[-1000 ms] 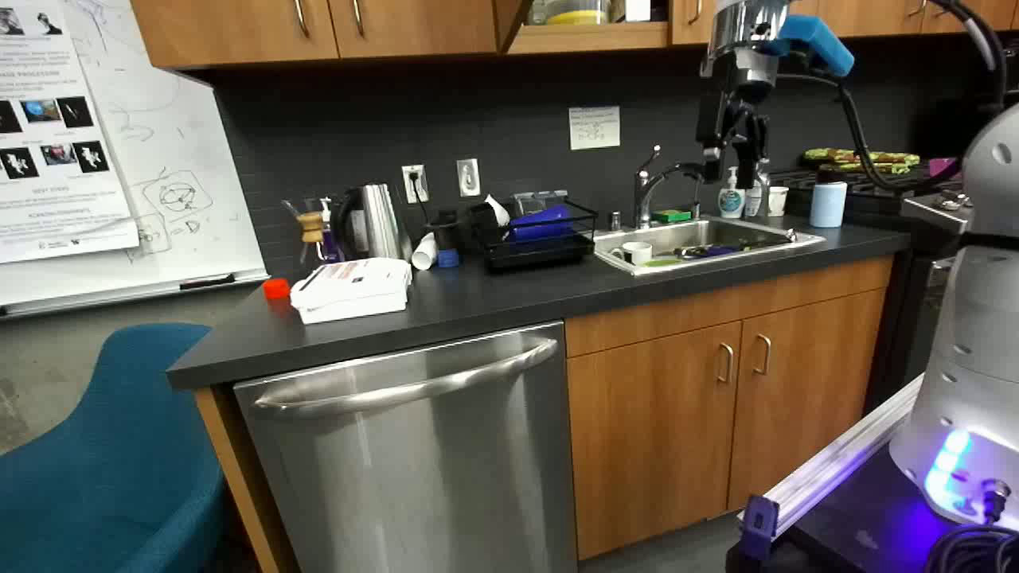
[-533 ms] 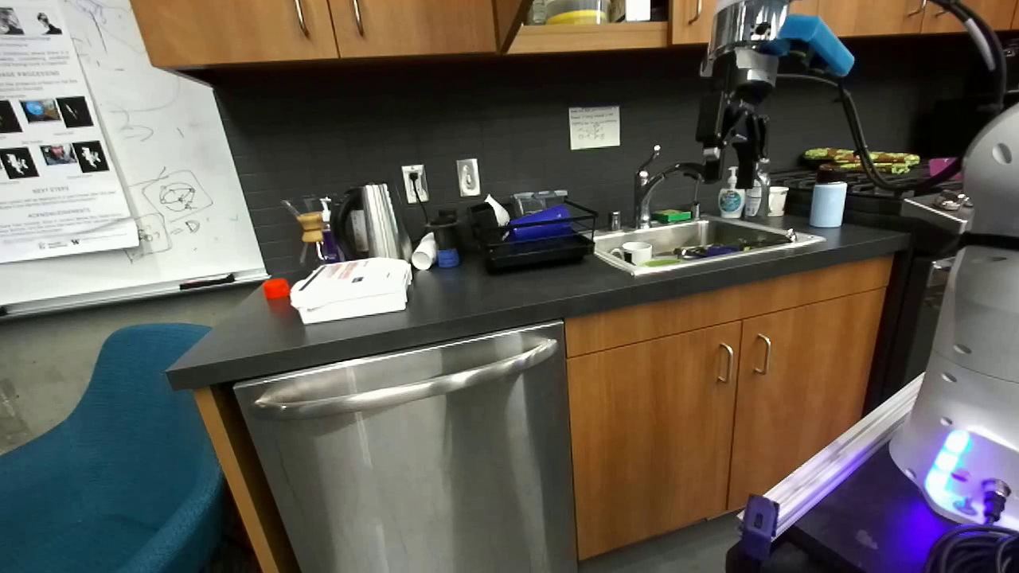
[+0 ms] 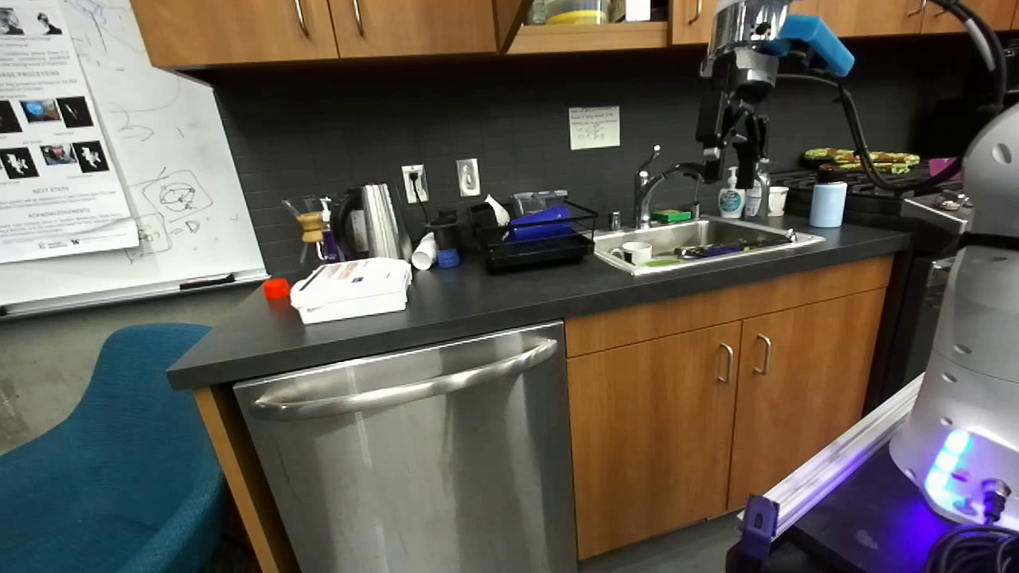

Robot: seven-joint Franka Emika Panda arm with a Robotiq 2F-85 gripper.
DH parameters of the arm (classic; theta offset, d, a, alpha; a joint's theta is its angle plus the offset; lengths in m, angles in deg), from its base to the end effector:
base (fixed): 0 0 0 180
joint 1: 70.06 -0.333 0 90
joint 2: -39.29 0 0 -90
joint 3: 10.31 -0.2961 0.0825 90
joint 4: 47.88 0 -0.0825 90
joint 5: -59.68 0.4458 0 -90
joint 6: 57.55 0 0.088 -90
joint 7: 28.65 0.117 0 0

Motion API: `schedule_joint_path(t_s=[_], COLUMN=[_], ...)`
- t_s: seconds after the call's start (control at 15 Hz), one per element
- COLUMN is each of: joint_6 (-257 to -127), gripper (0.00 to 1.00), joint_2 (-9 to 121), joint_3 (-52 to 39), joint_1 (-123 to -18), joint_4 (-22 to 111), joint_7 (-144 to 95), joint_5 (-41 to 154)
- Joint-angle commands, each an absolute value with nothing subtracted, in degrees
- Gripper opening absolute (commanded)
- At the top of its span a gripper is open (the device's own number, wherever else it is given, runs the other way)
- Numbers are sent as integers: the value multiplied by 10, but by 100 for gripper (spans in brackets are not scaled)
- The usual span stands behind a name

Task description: Close the open upper cabinet door.

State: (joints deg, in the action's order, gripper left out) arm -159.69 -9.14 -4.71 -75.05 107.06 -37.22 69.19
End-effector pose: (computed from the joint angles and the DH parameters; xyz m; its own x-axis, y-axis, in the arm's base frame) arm 0.3632 0.0174 0.4216 0.9892 0.1384 -0.0485 0.1230 -0.9630 -0.2398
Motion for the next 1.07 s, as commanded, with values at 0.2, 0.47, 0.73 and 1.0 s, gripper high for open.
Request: schedule_joint_path(t_s=[0.2,0.47,0.73,1.0], joint_6=[-1595,-1595,-1628,-1699], gripper=[100,100,100,100], joint_2=[-90,-90,-131,-197], joint_3=[-54,-54,-64,-97], joint_1=[-742,-742,-744,-760], joint_4=[1069,1069,1089,1116], joint_7=[-377,-377,-361,-346], joint_5=[697,697,718,762])
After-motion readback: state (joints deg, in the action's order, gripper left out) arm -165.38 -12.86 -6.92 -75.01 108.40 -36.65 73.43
